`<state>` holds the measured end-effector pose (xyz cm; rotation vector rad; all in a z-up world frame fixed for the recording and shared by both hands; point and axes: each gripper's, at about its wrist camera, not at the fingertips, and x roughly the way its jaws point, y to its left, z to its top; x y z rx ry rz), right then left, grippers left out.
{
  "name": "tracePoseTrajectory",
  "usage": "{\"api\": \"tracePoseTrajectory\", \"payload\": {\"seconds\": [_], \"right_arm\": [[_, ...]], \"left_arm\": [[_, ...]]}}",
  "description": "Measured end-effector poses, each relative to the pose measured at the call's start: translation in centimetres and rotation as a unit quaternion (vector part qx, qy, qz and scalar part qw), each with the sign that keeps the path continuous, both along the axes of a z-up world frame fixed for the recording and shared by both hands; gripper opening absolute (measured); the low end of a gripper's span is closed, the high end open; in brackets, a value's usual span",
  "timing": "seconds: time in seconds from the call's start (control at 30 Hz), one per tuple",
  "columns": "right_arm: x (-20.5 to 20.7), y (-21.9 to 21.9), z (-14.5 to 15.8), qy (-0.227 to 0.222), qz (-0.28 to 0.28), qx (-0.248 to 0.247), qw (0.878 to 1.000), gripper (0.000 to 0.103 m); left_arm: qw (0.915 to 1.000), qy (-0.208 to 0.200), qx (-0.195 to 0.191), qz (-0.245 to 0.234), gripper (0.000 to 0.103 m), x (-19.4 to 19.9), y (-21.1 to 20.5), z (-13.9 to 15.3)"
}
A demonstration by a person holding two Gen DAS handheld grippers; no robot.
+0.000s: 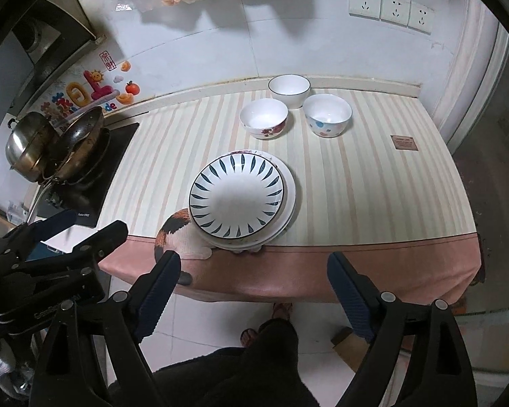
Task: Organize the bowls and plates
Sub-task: 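Open both grippers and lift them away from the plate stack, then grip the rim of the red-flower white bowl with both grippers and lift it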
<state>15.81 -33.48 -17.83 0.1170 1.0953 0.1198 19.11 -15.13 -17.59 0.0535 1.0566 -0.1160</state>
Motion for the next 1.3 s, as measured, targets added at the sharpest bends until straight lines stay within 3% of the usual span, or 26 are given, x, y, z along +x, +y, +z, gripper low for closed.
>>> {"api": "tracePoseTrajectory", "payload": {"seconds": [0.13,0.27,0.43,0.5,0.57,0.63,0.7,0.83,0.9,0.93,1.0,1.07,1.13,1.3], "right_arm": [[1.9,-1.4,-0.6,0.008,0.003,0.027,1.000,0.090],[6.3,-2.7,-1.9,0.008,0.009,0.054,0.998,0.090],[16.1,-5.0,-5.5,0.029,0.007,0.081,0.996,0.090],[20.4,-5.5,-7.3,0.035,0.006,0.077,0.996,0.090],[24.7,-5.9,-9.6,0.052,0.007,0.079,0.995,0.090],[28.7,-6.3,-12.1,0.071,0.008,0.090,0.993,0.090],[32.3,-6.5,-14.6,0.092,0.006,0.098,0.991,0.077],[37.6,-6.1,-19.1,0.134,0.009,0.120,0.984,0.063],[39.2,-5.7,-20.8,0.150,0.011,0.123,0.981,0.051],[39.8,-5.4,-21.7,0.159,0.013,0.120,0.980,0.047],[41.0,-4.9,-23.5,0.180,0.013,0.122,0.976,0.024],[41.4,-4.4,-24.3,0.182,0.015,0.113,0.977,0.022],[41.5,-4.0,-24.4,0.179,0.016,0.113,0.977,0.022],[40.1,-3.8,-23.3,0.175,0.027,0.109,0.978,0.022]], "left_arm": [[1.0000,0.002,0.005,0.005,0.086,1.8,-1.0,-0.2],[0.9996,-0.001,0.023,0.019,0.086,6.7,-2.4,-0.9],[0.9987,0.007,0.034,0.036,0.086,15.3,-4.2,-3.3],[0.9981,0.034,0.029,0.042,0.086,20.0,-4.5,-5.5],[0.9973,0.056,0.013,0.046,0.081,23.6,-4.6,-7.6],[0.9945,0.088,0.005,0.056,0.055,27.5,-4.7,-10.3],[0.9905,0.123,-0.009,0.061,0.048,30.6,-4.7,-13.1],[0.9835,0.168,-0.022,0.062,0.048,35.2,-5.2,-17.6],[0.9813,0.182,-0.020,0.058,0.046,36.6,-5.6,-19.3],[0.9805,0.187,-0.020,0.056,0.035,36.9,-5.8,-19.9],[0.9780,0.200,-0.026,0.052,0.024,37.5,-5.9,-20.9],[0.9783,0.200,-0.029,0.047,0.019,37.6,-6.1,-21.2],[0.9809,0.189,-0.009,0.043,0.019,37.2,-6.5,-20.9],[0.9839,0.174,-0.009,0.040,0.019,35.4,-6.9,-18.8]]}}
